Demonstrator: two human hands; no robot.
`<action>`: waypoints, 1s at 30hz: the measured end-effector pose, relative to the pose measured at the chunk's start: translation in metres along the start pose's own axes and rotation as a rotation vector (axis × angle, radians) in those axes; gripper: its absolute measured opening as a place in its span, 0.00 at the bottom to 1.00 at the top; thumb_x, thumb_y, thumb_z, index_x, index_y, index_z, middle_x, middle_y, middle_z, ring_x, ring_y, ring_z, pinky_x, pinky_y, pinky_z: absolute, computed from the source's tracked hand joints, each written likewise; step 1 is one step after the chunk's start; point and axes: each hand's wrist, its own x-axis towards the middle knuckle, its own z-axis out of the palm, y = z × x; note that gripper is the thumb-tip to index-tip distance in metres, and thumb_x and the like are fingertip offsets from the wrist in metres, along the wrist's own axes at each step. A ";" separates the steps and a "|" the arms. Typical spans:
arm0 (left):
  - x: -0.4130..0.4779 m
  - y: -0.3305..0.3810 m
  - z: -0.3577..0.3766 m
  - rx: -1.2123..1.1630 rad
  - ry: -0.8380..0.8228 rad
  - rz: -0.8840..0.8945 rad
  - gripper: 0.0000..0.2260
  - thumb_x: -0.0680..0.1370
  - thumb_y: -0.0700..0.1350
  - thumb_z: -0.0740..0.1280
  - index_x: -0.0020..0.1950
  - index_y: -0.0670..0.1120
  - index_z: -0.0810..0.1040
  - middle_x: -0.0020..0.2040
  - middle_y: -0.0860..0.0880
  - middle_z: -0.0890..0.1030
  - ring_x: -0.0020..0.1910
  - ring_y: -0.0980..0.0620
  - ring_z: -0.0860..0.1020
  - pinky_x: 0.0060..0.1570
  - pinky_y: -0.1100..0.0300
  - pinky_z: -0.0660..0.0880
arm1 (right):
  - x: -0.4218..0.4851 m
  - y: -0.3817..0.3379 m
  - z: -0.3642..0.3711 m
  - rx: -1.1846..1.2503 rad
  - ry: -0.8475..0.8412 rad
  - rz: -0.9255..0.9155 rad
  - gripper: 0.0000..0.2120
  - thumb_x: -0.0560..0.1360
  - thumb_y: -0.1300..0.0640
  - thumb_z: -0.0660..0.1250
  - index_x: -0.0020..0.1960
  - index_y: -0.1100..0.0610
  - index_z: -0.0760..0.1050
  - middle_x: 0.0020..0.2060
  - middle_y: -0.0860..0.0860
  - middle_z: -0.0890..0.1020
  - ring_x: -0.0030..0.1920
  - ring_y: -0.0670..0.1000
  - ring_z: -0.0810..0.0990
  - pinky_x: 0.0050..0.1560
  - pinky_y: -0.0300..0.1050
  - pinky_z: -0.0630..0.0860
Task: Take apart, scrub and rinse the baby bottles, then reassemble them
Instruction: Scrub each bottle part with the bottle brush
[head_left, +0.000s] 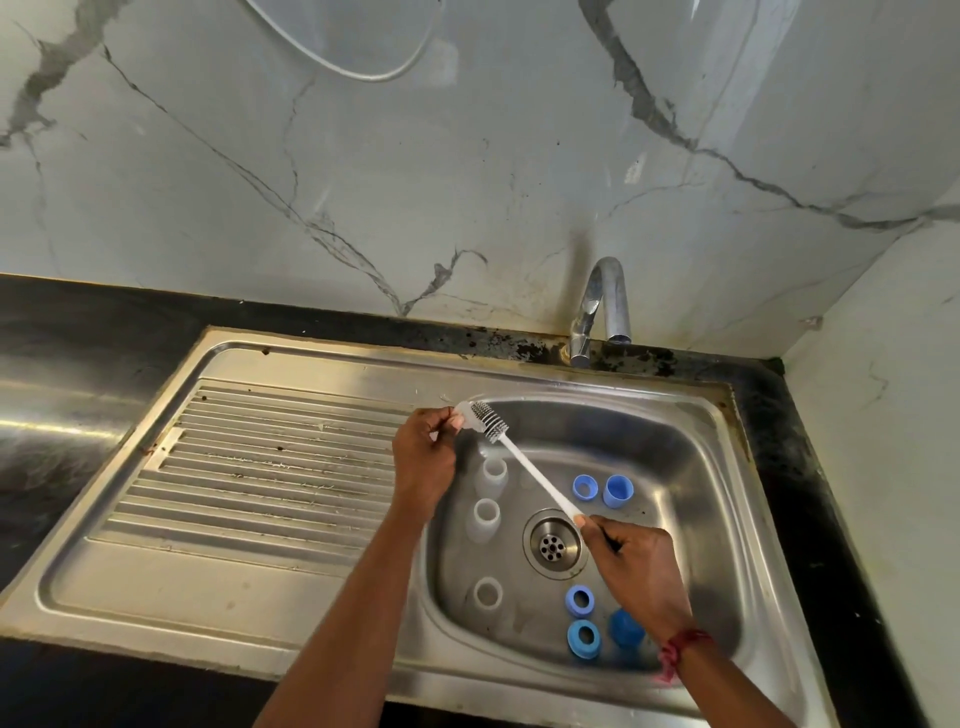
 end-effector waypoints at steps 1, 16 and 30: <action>-0.007 0.001 0.007 0.016 0.079 -0.012 0.06 0.78 0.38 0.69 0.52 0.39 0.84 0.47 0.48 0.81 0.45 0.52 0.78 0.43 0.79 0.67 | 0.000 -0.003 0.002 0.018 -0.014 0.014 0.23 0.78 0.48 0.67 0.25 0.40 0.72 0.18 0.44 0.66 0.21 0.45 0.65 0.25 0.33 0.62; -0.022 0.008 0.016 0.067 0.280 0.263 0.16 0.75 0.42 0.61 0.51 0.32 0.82 0.48 0.36 0.79 0.48 0.47 0.75 0.55 0.78 0.65 | -0.001 -0.005 -0.005 0.084 -0.108 0.143 0.27 0.78 0.48 0.67 0.23 0.55 0.67 0.19 0.51 0.70 0.21 0.44 0.66 0.26 0.39 0.67; -0.019 -0.012 0.009 0.179 0.252 0.584 0.13 0.75 0.42 0.64 0.54 0.37 0.82 0.52 0.42 0.76 0.50 0.45 0.73 0.50 0.65 0.70 | -0.001 -0.011 -0.017 0.063 -0.350 0.186 0.18 0.75 0.50 0.73 0.30 0.53 0.72 0.19 0.45 0.70 0.20 0.43 0.69 0.24 0.30 0.64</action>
